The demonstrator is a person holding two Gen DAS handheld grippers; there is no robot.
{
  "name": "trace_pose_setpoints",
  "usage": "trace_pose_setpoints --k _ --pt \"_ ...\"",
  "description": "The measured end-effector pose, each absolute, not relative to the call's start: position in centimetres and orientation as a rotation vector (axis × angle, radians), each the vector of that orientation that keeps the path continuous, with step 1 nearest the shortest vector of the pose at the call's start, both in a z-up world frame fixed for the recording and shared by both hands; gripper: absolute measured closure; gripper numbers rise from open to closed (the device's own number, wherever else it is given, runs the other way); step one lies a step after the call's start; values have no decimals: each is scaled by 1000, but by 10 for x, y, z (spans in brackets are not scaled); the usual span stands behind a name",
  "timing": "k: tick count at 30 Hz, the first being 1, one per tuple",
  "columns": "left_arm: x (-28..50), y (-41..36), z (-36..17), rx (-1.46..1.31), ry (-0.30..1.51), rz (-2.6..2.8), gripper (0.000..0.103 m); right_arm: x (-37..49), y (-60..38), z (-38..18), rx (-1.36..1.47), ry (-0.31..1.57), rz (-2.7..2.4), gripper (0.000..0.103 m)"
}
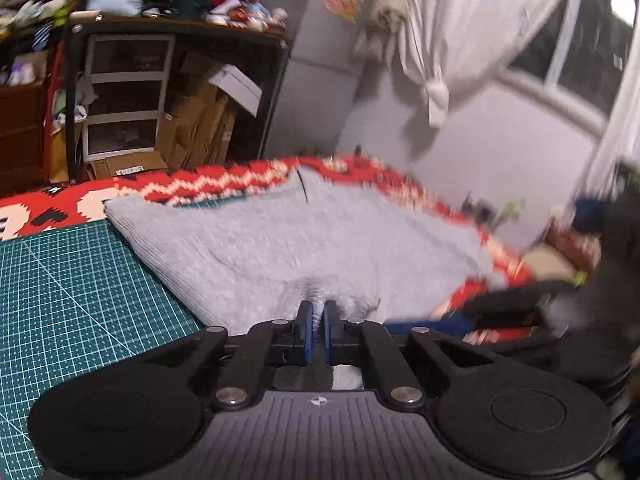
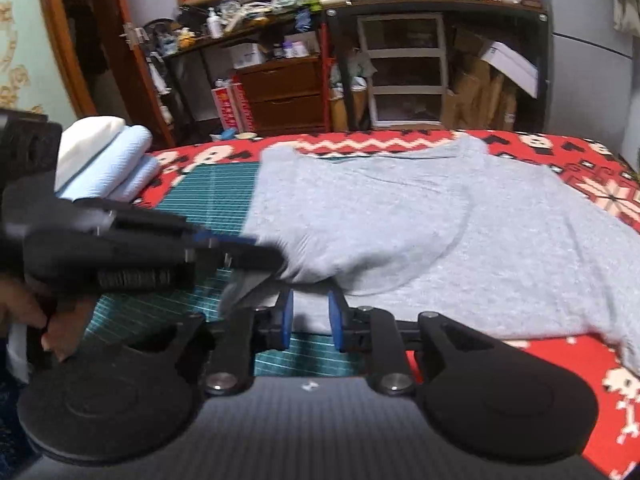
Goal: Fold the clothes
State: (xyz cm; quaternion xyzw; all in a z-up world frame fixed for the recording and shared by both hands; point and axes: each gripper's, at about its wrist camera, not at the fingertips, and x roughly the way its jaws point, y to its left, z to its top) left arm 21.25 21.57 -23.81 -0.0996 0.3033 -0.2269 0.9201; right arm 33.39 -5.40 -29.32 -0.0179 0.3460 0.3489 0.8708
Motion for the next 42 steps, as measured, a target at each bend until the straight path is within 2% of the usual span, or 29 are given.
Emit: trace_pose_setpoints --k 2,13,15,21,24,30,35,39,42 --pt "213 221 -236 -238 616 -476 98 336 -46 -296 -29 724 751 98" --pt "217 212 -244 -217 673 -510 98 384 -40 -306 141 736 625 98" --pt "219 211 -246 -210 686 -511 98 386 -51 -303 126 746 610 93" --pt "221 205 -252 -168 720 -515 98 364 -87 -293 33 735 579 89" --pt "220 203 -254 -149 735 -523 98 353 -101 -293 19 733 556 82" --pt "218 203 -254 -162 737 -574 89 346 -120 -300 78 782 565 81" --pt "218 217 -247 -288 682 -606 76 348 -134 -295 157 782 560 81" --pt "225 226 -252 -376 686 -592 76 358 -132 -296 197 784 562 74" --pt "232 231 -257 -426 700 -573 76 367 -120 -301 212 804 570 77"
